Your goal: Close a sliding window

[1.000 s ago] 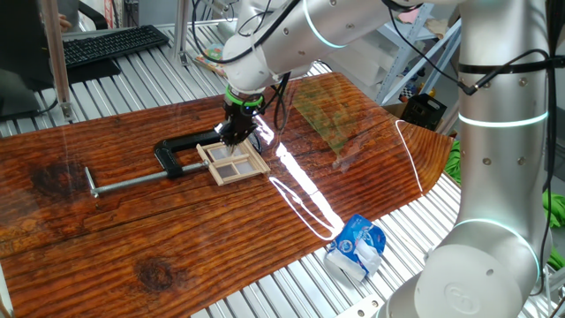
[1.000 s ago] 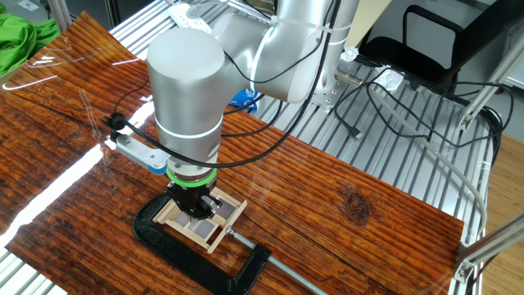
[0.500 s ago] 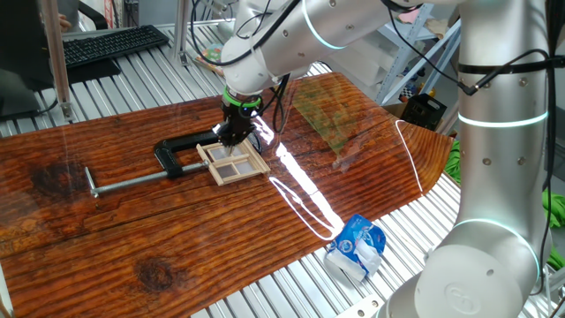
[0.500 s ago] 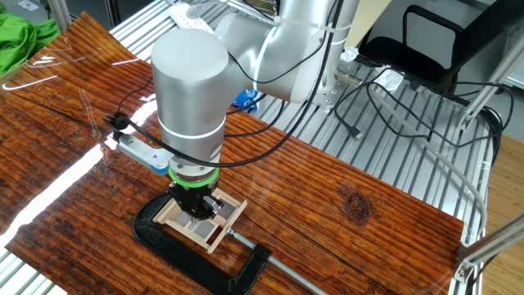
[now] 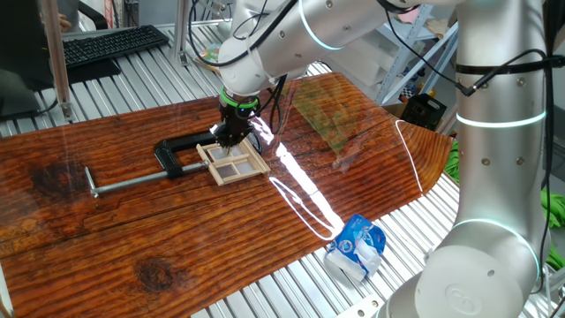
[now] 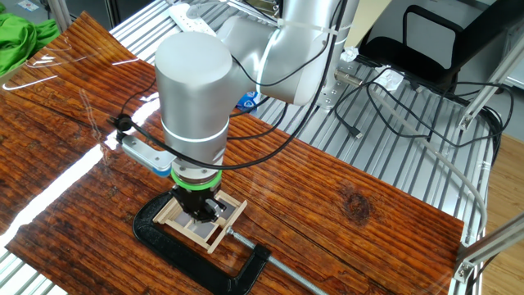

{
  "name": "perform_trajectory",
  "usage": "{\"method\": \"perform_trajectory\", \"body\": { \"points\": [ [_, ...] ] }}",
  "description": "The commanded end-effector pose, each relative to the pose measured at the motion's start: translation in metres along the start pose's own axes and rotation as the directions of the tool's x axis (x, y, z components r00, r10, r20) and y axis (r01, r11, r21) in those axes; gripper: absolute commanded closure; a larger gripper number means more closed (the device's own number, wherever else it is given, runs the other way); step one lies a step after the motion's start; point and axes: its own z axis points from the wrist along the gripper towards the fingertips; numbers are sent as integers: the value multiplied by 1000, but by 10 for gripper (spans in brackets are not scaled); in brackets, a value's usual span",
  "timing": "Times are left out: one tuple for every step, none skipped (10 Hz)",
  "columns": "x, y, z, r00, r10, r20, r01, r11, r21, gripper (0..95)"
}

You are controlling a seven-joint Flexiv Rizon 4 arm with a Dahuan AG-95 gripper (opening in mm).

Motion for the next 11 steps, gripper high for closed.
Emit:
{"method": "perform_trajectory", "body": {
  "points": [
    [1, 3, 0, 1000, 13, 0, -13, 1000, -2, 950],
    [1, 4, 0, 1000, 18, 0, -18, 1000, -3, 950],
    [2, 6, 0, 1000, 21, 0, -21, 1000, -5, 950],
    [2, 7, 0, 1000, 22, 0, -22, 1000, -9, 950],
    [2, 8, 0, 1000, 22, -1, -22, 1000, -13, 950],
    [2, 10, 0, 1000, 24, -2, -24, 1000, -17, 950],
    [3, 10, 0, 1000, 28, -3, -28, 999, -18, 950],
    [3, 13, 0, 999, 35, -2, -35, 999, -20, 950],
    [4, 13, 1, 999, 38, -3, -38, 999, -21, 950],
    [4, 15, 1, 999, 46, -2, -46, 999, -23, 950],
    [4, 17, 1, 999, 51, -2, -51, 998, -22, 950]
  ]
}}
